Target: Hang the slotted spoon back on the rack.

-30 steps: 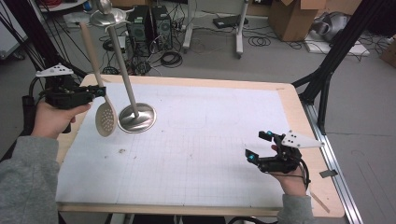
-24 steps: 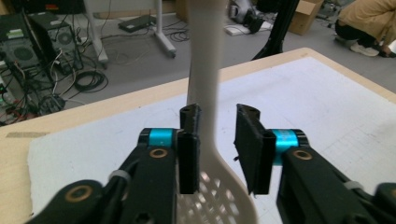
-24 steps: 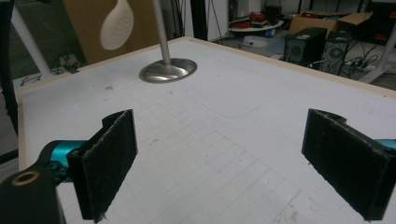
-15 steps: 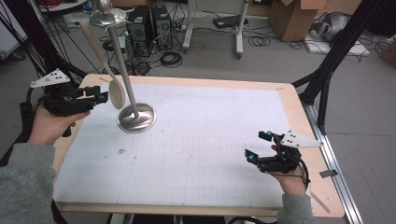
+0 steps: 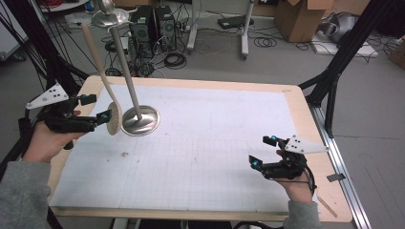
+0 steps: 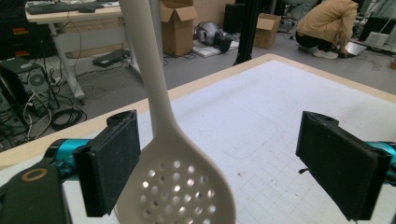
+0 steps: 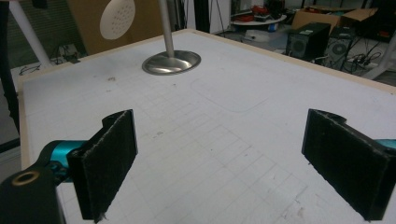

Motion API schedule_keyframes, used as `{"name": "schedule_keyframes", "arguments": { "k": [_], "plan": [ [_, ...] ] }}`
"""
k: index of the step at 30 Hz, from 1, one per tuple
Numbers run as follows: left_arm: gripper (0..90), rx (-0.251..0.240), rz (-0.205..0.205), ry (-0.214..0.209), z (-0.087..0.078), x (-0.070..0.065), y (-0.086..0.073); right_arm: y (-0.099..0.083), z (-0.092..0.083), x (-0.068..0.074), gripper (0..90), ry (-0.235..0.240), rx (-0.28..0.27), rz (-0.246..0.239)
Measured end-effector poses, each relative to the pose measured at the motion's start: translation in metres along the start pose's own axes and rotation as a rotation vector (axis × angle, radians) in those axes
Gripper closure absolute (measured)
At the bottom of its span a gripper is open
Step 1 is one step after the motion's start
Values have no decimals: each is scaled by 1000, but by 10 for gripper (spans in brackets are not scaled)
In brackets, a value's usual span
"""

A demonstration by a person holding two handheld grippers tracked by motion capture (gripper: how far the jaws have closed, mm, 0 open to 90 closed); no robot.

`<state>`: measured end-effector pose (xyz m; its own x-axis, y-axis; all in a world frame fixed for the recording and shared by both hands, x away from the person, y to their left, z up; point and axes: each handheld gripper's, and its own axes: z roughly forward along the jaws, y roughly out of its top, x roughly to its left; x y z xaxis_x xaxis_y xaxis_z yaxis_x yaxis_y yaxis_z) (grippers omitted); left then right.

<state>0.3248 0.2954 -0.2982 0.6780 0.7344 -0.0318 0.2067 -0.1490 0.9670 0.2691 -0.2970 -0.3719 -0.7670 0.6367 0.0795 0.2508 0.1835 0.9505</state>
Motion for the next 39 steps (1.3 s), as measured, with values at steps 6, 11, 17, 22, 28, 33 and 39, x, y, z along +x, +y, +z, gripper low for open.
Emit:
{"name": "schedule_keyframes", "arguments": {
  "k": [6, 11, 17, 22, 28, 33, 39],
  "plan": [
    [123, -16, 13, -1, -2, -6, -7, 0, -1, 2, 94, -1, 1, -6],
    [123, -42, 19, 6, -7, -10, -13, 0, -1, 2, 94, -1, 7, -2],
    [124, -57, 23, 8, -15, -16, -19, 1, 1, 4, 94, 0, 4, -10],
    [124, -82, 25, 10, -22, -20, -25, 3, 2, 5, 94, 3, 5, -5],
    [122, -89, 17, 16, -26, -24, -33, 3, 2, 4, 94, 0, -2, -8],
    [95, -127, 24, -16, -28, -31, -40, 3, 2, 3, 95, -5, -10, -8],
    [95, -127, 32, -18, -27, -41, -49, 5, 2, 4, 94, -5, -11, -9]
  ]
}}
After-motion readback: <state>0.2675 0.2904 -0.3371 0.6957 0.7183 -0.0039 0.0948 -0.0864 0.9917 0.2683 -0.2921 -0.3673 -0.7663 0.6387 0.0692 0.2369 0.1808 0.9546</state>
